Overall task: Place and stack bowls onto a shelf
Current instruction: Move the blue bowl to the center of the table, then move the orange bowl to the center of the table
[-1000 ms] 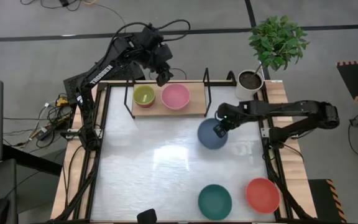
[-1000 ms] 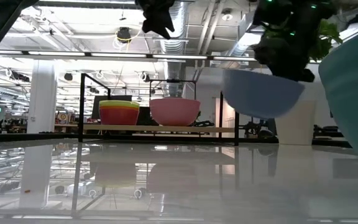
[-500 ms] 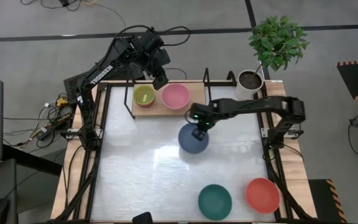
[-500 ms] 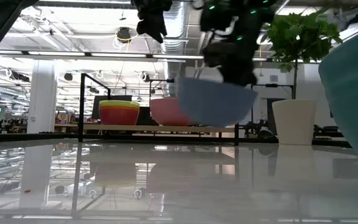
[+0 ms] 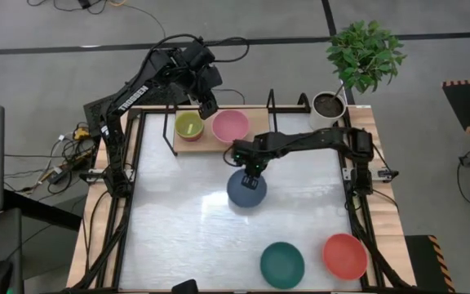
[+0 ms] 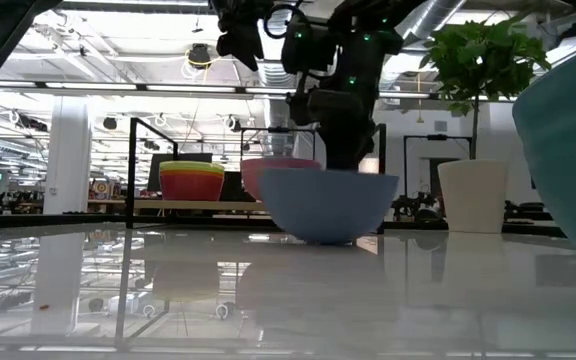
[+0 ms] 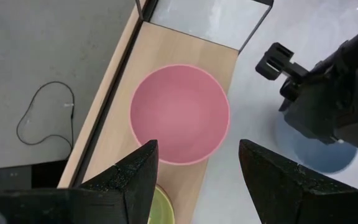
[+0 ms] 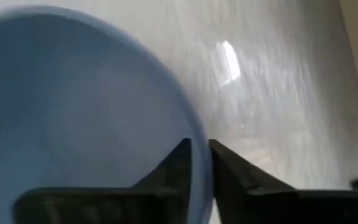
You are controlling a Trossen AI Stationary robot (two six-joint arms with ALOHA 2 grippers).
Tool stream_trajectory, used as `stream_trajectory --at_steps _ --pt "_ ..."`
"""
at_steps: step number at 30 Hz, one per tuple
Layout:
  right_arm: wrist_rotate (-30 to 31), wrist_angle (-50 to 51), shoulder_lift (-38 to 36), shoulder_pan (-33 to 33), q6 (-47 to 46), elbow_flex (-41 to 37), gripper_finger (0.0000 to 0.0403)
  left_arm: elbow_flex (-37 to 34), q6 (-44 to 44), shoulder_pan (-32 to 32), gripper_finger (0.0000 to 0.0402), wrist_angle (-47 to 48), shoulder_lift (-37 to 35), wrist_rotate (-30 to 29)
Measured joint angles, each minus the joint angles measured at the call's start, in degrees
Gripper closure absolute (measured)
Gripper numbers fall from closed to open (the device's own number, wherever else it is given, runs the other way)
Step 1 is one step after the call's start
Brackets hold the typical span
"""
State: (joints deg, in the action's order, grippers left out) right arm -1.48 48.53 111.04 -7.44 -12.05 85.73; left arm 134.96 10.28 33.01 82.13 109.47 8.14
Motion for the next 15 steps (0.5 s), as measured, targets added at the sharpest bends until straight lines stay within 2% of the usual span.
stream_trajectory --at_steps 5,8,12,15 --pt "-0.1 -0.7 -1.6 -0.7 0.2 -0.1 0.0242 0.0 0.6 0.0 0.0194 0.0 0.0 0.0" --pt "0.2 0.6 -4.1 -1.1 -0.2 -0.1 0.0211 0.0 0.6 0.0 0.0194 0.0 0.0 0.0" --pt "4.4 6.0 -12.1 0.4 -1.8 0.0 0.0214 0.0 1.5 0.0 0.0194 -0.1 0.0 0.0" --pt "4.7 14.9 -18.8 3.0 -5.9 0.0 0.0254 0.0 1.5 0.0 0.0194 -0.2 0.0 0.0"
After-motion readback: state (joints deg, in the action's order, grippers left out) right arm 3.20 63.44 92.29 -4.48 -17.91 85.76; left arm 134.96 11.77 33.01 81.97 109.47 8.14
